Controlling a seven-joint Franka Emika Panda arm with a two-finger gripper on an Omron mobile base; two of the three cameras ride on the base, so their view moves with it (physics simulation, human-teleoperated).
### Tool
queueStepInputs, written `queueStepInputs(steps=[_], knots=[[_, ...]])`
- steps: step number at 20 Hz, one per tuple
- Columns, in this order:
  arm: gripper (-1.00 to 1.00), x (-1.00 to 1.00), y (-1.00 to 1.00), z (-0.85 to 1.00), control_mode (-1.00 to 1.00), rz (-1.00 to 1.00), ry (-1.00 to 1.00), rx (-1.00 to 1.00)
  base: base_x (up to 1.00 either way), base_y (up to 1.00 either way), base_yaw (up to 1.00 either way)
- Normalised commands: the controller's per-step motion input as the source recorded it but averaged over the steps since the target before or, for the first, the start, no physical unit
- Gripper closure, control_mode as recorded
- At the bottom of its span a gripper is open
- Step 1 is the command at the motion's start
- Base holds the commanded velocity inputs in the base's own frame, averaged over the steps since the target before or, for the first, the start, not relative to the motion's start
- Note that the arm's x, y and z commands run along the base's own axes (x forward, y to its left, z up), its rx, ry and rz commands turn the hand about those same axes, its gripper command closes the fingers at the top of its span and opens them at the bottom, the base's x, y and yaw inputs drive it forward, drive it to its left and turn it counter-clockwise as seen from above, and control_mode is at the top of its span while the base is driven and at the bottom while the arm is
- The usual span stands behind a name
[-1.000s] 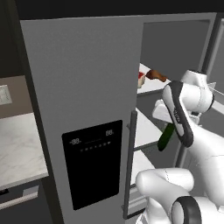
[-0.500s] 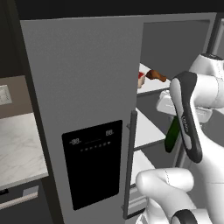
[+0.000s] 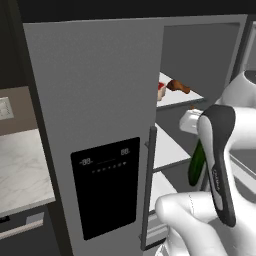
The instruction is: Gather the cucumber and squash from the fridge and place them on a tray on the dining counter. Then gather the steak and chicken drumstick from the fridge and place them on the other tray.
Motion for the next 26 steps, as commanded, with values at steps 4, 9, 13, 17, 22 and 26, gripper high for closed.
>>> queueStepInputs(steps=[4, 9, 13, 17, 22, 26], knots=[[1.0, -0.15, 0.0, 0.41, -1.0, 0.0, -0.07, 0.0, 0.0, 0.0, 0.0], [1.0, -0.09, 0.04, 0.53, -1.0, 0.0, -0.03, 0.0, 0.0, 0.0, 0.0], [1.0, 0.0, 0.0, 0.0, 1.0, 0.0, 0.0, 0.0, -0.41, 0.12, 0.0], [1.0, 0.0, 0.0, 0.0, 1.0, 0.0, 0.0, 0.0, -0.48, 0.09, 0.0], [1.0, 0.0, 0.0, 0.0, 1.0, 0.0, 0.0, 0.0, -0.94, 0.36, 0.03], [1.0, 0.0, 0.0, 0.0, 1.0, 0.0, 0.0, 0.0, -0.97, 0.6, 0.4]])
